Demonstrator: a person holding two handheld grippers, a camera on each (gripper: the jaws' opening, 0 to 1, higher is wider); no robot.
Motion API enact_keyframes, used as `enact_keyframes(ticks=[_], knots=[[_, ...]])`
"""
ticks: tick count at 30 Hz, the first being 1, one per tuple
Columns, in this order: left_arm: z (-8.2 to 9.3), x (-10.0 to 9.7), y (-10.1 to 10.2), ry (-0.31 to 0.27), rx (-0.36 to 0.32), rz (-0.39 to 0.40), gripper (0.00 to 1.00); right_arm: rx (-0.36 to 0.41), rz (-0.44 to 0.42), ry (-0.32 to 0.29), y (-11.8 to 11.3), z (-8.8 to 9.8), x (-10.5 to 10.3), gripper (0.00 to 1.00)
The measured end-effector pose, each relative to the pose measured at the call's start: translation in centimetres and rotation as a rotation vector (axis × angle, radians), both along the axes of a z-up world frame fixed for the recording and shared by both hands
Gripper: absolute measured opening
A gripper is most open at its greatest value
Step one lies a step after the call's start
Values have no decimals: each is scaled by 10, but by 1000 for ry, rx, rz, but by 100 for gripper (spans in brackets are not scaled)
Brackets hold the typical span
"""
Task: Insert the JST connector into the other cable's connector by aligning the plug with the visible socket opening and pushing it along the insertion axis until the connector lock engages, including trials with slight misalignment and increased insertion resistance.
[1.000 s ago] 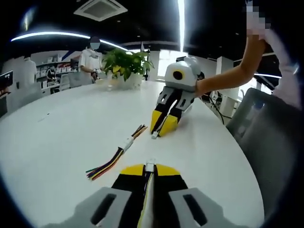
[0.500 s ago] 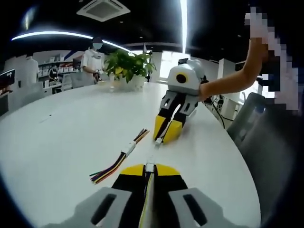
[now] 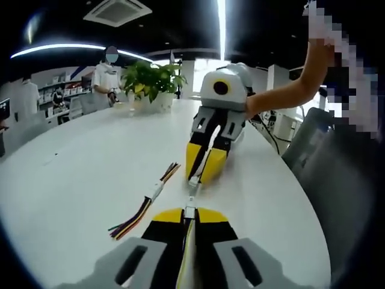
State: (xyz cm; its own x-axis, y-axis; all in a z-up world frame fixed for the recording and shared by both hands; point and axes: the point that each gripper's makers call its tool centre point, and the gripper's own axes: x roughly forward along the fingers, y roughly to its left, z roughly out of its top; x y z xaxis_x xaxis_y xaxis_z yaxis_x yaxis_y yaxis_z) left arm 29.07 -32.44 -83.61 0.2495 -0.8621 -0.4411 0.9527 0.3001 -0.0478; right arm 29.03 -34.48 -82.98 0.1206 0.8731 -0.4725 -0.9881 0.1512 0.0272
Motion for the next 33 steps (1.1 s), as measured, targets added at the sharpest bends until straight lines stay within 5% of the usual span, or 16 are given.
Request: enact_keyframes(ticks=[33], knots=[[-4, -10, -6, 5, 33, -56, 0, -74, 75, 17, 3, -14, -18, 4]])
